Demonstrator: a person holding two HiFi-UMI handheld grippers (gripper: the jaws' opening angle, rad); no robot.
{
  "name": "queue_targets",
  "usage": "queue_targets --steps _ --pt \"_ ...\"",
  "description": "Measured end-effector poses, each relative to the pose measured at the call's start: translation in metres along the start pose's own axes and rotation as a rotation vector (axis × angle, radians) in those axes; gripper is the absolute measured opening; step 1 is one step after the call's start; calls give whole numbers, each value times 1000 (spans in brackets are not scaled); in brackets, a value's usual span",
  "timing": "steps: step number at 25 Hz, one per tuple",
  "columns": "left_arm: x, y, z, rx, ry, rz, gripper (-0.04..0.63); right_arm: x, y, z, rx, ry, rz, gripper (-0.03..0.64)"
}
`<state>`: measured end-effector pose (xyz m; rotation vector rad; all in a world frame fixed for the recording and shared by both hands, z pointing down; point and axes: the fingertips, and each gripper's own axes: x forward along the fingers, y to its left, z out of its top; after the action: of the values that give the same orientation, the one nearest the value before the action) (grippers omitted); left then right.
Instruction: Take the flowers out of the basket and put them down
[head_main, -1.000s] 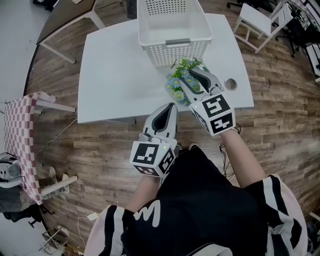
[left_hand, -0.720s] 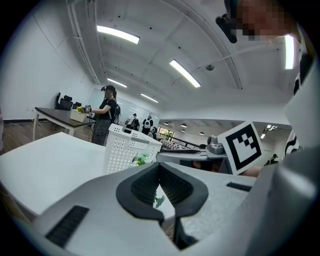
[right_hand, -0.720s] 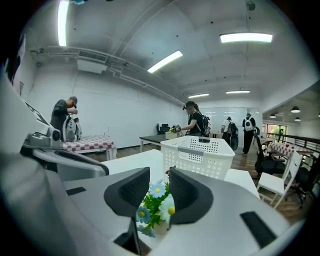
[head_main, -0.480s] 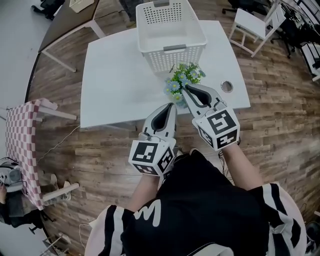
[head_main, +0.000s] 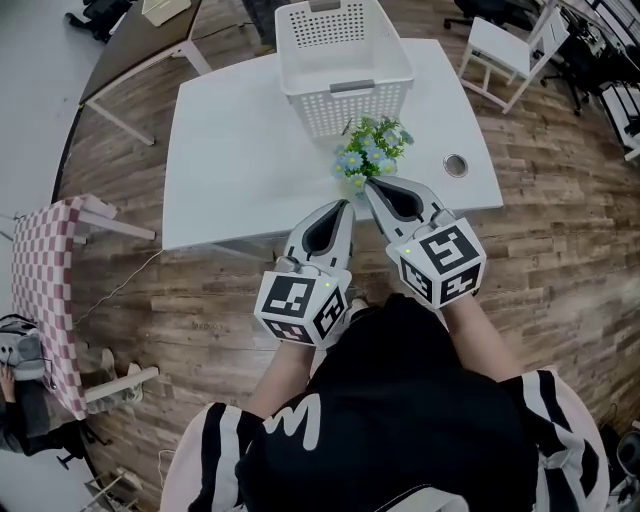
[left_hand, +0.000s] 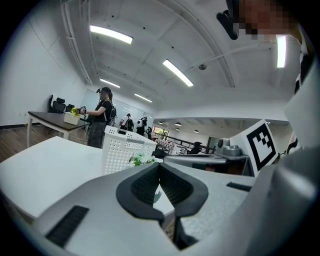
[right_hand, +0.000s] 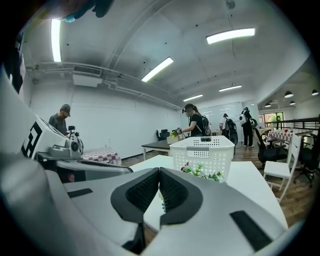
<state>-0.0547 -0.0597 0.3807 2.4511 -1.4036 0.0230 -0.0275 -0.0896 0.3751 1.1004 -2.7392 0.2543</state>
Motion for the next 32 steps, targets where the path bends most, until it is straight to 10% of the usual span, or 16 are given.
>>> queue_targets --steps 32 --pt "-111 -246 -78 -13 -63 87 5 -275 56 -74 -46 26 116 18"
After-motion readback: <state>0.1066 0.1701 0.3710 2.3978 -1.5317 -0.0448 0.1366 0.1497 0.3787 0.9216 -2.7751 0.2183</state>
